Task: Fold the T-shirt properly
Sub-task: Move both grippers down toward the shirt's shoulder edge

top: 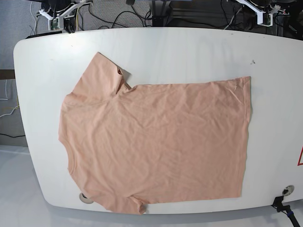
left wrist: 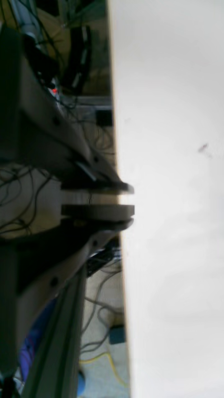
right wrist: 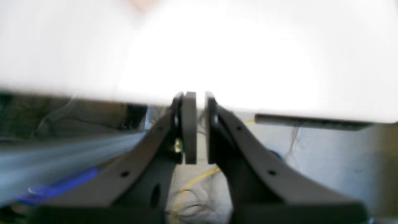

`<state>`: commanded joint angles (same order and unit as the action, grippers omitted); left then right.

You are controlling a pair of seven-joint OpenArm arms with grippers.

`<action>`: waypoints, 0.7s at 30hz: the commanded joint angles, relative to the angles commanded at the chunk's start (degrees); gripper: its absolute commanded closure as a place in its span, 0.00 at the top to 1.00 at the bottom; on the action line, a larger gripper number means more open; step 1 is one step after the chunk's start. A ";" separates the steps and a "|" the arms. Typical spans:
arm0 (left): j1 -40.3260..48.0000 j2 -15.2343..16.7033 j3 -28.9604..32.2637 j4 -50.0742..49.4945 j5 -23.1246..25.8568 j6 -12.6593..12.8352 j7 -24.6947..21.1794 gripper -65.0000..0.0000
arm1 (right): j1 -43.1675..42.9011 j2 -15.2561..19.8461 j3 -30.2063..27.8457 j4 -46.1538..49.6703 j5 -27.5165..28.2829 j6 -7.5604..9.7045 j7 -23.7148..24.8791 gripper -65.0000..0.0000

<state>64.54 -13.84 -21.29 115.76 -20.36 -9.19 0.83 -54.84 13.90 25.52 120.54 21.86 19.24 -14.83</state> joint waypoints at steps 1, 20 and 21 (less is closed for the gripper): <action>-0.38 -0.30 -0.59 -0.23 -0.74 -0.34 -0.39 0.14 | 1.61 -0.05 0.87 0.52 2.10 1.78 -1.42 0.12; -4.51 -1.59 -0.84 0.99 -3.23 -2.49 -0.26 0.23 | 14.84 -1.70 3.26 -3.69 6.47 6.26 -13.43 0.13; -4.50 -1.59 -0.89 1.08 -3.14 -2.45 -0.45 0.23 | 15.33 -1.74 3.27 -3.70 6.63 6.93 -13.90 0.13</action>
<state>60.04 -15.43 -22.18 116.84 -23.50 -11.64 0.38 -39.52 12.16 28.79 116.84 28.48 26.17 -28.73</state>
